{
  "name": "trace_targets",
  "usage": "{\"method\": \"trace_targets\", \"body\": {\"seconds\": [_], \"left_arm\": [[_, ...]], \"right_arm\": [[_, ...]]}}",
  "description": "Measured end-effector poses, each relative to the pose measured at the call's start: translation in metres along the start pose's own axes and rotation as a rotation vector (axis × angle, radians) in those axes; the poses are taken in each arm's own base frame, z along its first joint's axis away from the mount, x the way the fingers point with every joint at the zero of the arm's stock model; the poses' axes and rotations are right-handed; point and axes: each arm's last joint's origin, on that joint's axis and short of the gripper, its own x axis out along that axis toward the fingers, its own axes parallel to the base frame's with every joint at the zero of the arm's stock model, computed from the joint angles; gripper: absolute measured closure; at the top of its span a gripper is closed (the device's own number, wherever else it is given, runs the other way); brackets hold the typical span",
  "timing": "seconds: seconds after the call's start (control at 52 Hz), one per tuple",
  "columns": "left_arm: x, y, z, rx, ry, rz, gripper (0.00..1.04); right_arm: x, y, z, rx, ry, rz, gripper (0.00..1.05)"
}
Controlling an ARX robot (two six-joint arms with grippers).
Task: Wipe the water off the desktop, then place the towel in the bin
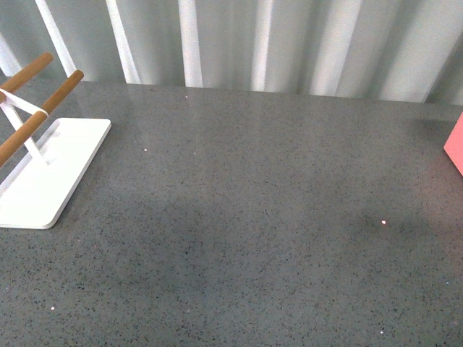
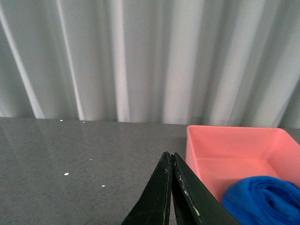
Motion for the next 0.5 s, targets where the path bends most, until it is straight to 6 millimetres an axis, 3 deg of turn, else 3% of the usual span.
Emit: {"method": "trace_targets", "body": {"seconds": [0.5], "left_arm": [[0.000, 0.000, 0.000, 0.000, 0.000, 0.000, 0.07]], "right_arm": [[-0.018, 0.005, -0.014, 0.001, -0.005, 0.027, 1.02]]}}
